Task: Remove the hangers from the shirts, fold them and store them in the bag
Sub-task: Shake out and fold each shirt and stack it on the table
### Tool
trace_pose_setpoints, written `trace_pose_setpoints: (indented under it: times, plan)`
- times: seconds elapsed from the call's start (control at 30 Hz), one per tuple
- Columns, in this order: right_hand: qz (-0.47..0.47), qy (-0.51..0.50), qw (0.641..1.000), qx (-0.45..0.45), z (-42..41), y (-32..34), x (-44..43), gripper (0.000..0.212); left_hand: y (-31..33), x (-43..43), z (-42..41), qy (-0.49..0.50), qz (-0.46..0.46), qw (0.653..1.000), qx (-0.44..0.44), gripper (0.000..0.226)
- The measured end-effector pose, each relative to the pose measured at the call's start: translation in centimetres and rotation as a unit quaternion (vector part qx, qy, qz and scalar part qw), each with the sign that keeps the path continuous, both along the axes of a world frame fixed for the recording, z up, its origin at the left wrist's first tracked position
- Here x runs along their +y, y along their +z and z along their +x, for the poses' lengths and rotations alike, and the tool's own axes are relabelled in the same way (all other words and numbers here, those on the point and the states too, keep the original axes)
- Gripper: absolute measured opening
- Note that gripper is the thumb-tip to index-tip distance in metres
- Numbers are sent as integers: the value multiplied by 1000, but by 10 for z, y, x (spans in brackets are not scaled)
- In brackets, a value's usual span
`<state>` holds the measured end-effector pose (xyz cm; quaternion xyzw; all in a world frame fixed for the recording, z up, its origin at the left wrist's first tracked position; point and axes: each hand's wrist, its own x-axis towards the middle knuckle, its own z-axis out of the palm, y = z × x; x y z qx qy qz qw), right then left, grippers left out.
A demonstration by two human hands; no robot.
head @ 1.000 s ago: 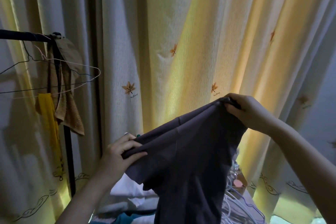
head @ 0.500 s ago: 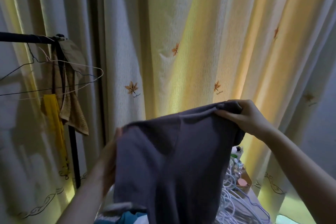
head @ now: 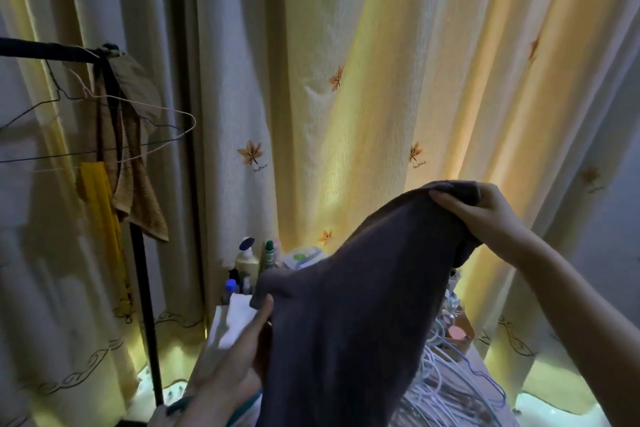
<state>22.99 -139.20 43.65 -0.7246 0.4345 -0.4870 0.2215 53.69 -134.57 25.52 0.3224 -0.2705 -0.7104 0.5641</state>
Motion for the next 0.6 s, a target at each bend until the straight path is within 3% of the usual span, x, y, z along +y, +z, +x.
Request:
trace_pose_setpoints:
  times: [0.13,0.23,0.3,0.43,0.53,0.6]
  plan:
    - [14,16,999,32,1,-7,2,26,-4,11,-24,-66,-25,991,-109,29]
    - [6,-13,1000,24,-5,-9,1,9,-6,6,-18,-32,-40,993,-102,38]
    - [0,3,998,56,-12,-8,2,9,-6,2,-8,25,-39,989,-142,37]
    - [8,32,990,141,-16,-4,2,19,-6,0,16,120,-54,954,-270,41]
    - [-57,16,982,181,-2,2,-11,13,7,1,38,115,-152,924,-330,45]
    - [-107,22,979,174,17,12,-24,20,22,1,56,140,-210,897,-364,44]
